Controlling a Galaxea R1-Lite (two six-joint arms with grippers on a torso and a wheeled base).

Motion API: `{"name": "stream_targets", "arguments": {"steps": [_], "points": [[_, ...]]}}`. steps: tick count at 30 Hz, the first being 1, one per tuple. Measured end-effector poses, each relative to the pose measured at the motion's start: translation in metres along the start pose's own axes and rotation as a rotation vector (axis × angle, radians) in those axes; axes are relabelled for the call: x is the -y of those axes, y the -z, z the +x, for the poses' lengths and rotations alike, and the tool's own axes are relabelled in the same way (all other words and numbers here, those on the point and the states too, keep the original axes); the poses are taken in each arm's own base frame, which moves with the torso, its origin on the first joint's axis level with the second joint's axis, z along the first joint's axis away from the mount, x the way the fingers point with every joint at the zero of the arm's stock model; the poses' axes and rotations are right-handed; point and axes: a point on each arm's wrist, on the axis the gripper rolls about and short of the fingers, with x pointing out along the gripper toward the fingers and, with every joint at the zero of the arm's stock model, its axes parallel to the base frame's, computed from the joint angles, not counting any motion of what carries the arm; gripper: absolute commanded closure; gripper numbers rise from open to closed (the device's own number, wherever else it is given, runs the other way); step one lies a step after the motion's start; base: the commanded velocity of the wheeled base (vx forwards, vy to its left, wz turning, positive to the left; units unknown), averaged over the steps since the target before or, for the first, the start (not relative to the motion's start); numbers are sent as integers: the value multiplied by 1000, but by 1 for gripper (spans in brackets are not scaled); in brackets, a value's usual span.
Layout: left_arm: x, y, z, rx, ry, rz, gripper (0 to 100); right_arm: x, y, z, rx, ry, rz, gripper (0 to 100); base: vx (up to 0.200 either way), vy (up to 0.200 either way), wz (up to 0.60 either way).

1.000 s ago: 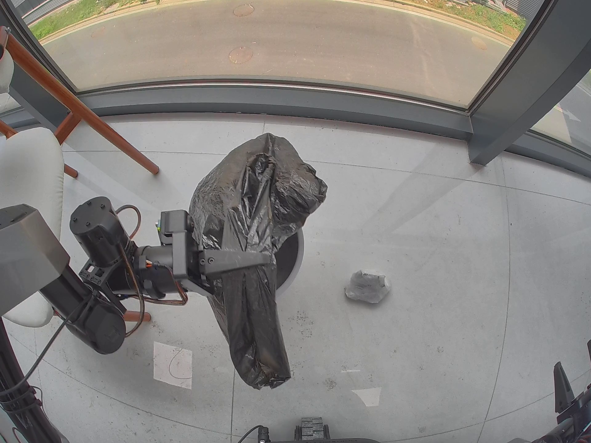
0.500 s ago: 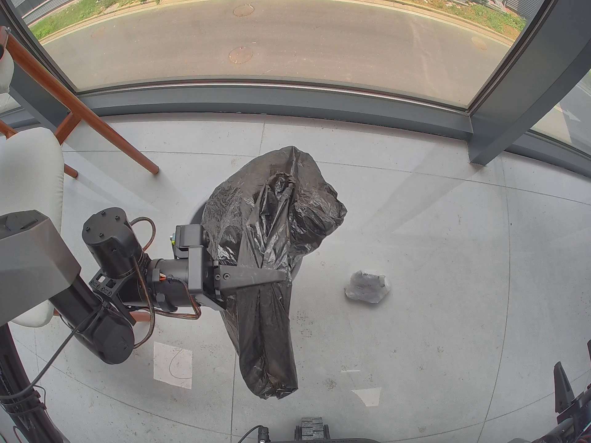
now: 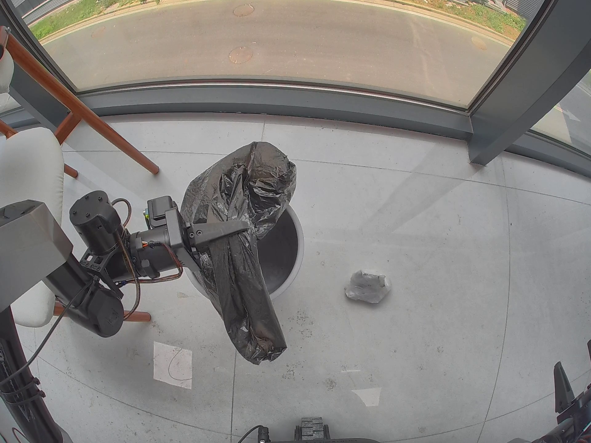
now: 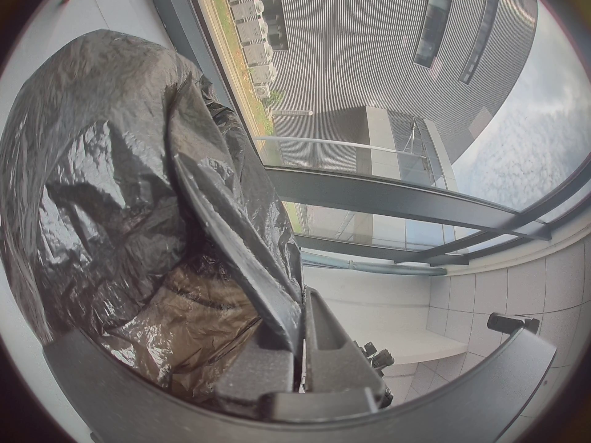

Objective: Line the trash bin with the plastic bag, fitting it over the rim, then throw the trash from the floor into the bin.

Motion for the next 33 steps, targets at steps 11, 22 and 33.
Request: {"name": "stream_targets", "arguments": {"steps": [11, 22, 33], "points": [[8, 8, 26, -56, 48, -152, 100, 0, 0, 0, 0, 0, 0, 0, 0, 0, 0], [27, -5, 27, 56, 76, -525, 100, 0, 0, 0, 1, 0, 0, 0, 0, 0, 0], [34, 2, 34, 50, 91, -640, 100, 0, 0, 0, 1, 0, 0, 0, 0, 0, 0]]}}
